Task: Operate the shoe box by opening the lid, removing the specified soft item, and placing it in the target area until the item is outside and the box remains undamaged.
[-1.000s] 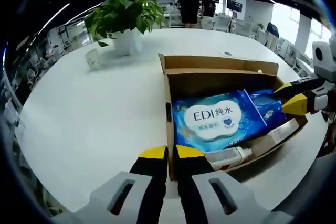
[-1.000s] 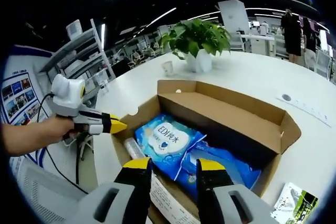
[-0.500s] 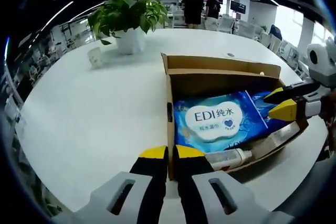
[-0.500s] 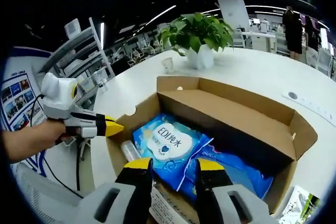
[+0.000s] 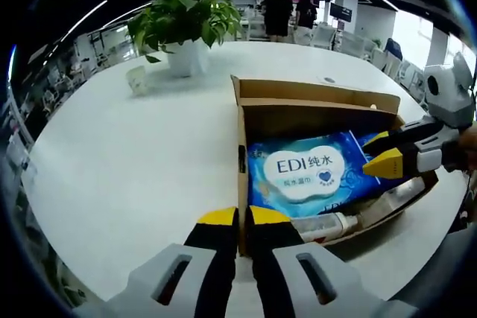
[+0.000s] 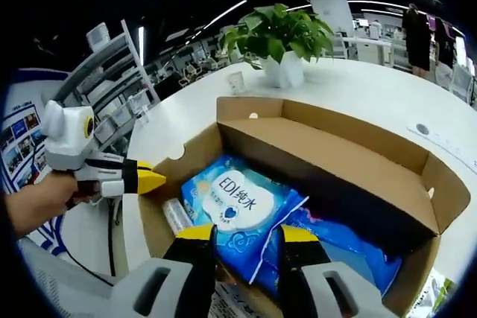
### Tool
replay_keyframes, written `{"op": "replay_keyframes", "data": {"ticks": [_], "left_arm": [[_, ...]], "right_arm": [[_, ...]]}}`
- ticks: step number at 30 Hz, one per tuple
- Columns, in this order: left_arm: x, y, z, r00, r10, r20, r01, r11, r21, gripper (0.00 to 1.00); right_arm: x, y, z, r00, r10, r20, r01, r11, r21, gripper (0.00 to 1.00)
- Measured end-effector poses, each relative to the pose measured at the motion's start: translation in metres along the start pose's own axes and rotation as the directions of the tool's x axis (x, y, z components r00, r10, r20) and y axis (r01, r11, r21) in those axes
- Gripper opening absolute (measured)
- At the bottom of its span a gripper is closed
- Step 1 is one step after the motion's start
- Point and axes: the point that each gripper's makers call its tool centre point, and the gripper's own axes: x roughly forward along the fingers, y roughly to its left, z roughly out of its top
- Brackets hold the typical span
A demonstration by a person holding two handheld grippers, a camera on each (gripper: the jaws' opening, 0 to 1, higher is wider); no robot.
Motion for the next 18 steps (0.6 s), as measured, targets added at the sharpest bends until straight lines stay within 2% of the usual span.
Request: {"op": "replay_keyframes", "data": {"ticks": [18], "left_arm": [[-0.0016, -0.0005, 0.0001, 1.0, 0.004, 0.014, -0.003, 1.0, -0.02, 0.03]], "right_arm": [[0.0071, -0.0041, -0.0042, 1.0, 0.004, -0.025, -0.004, 1.0, 0.03, 0.26]]}}
